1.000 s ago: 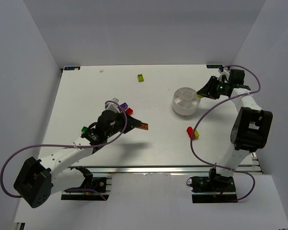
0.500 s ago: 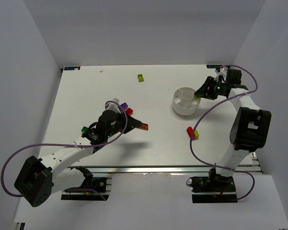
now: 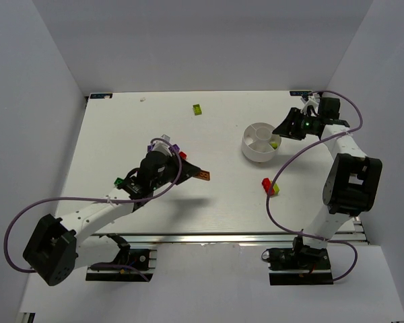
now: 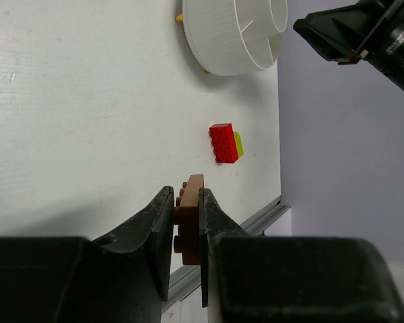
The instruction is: Sort the legos into containers by color
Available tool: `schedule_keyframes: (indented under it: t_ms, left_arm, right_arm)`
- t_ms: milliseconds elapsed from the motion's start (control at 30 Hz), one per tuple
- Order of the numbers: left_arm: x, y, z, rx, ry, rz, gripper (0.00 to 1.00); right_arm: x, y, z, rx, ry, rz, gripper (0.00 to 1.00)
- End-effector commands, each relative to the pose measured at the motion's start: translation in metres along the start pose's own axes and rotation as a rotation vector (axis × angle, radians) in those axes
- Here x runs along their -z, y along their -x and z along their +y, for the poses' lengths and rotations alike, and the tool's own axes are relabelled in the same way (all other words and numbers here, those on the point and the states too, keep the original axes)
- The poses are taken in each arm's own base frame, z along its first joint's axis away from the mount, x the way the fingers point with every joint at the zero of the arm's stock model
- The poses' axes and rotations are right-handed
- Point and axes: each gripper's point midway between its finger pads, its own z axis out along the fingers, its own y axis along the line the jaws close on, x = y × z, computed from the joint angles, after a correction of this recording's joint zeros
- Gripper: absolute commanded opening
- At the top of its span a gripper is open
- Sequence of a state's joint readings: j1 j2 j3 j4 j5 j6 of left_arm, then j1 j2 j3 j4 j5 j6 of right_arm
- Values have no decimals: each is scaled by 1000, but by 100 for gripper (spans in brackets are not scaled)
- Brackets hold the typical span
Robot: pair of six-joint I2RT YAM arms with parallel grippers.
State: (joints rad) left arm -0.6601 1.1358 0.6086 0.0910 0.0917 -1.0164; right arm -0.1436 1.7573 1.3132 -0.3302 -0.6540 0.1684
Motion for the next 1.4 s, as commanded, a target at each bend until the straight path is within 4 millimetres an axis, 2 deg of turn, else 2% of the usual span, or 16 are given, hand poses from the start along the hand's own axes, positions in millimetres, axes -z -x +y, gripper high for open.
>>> schedule_keyframes:
  t_ms: [0, 67, 133, 167, 233, 267, 300, 367, 400, 433, 500, 533, 567, 600, 900, 1367]
  left_arm:
    - [-14, 17, -29, -60, -62, -13, 0]
    - [-24, 28, -50, -112, -92, -8, 0]
    - [-45, 25, -45, -147, -53, 38, 0]
    - [-52, 41, -67, -194, -85, 13, 0]
    - [-76, 41, -62, -232, -42, 51, 0]
    - [-84, 59, -86, -278, -81, 19, 0]
    - [-122, 56, -76, -322, -28, 78, 0]
    - [-142, 63, -82, -337, -22, 81, 0]
    - [-149, 76, -101, -347, -47, 61, 0]
    - [-168, 70, -89, -349, -21, 86, 0]
    - [-181, 84, -108, -366, -47, 63, 0]
    - [-190, 76, -94, -366, -22, 86, 0]
    - [-194, 87, -110, -371, -51, 58, 1]
    - [-207, 83, -102, -369, -38, 70, 0]
    - [-240, 99, -125, -343, -122, 1, 2]
    - [-266, 72, -104, -315, -93, 79, 7]
  right_arm:
    - [32, 32, 47, 232, 121, -80, 48]
    - [42, 32, 65, 359, 204, -84, 35]
    - [55, 31, 81, 439, 257, -98, 21]
    - [58, 26, 84, 486, 268, -93, 16]
    - [69, 20, 95, 538, 299, -98, 9]
    - [74, 12, 97, 570, 307, -86, 8]
    - [84, -1, 103, 639, 311, -81, 8]
    - [83, -10, 99, 637, 302, -70, 8]
    - [87, -17, 100, 662, 297, -77, 9]
    - [88, -20, 99, 670, 287, -81, 10]
    - [93, -27, 101, 696, 279, -97, 11]
    - [95, -28, 103, 705, 279, -99, 11]
    - [96, -31, 102, 702, 282, -91, 12]
    - [95, -34, 101, 694, 284, -81, 12]
    - [93, -32, 96, 720, 274, -79, 14]
    - [88, -32, 93, 701, 265, -81, 20]
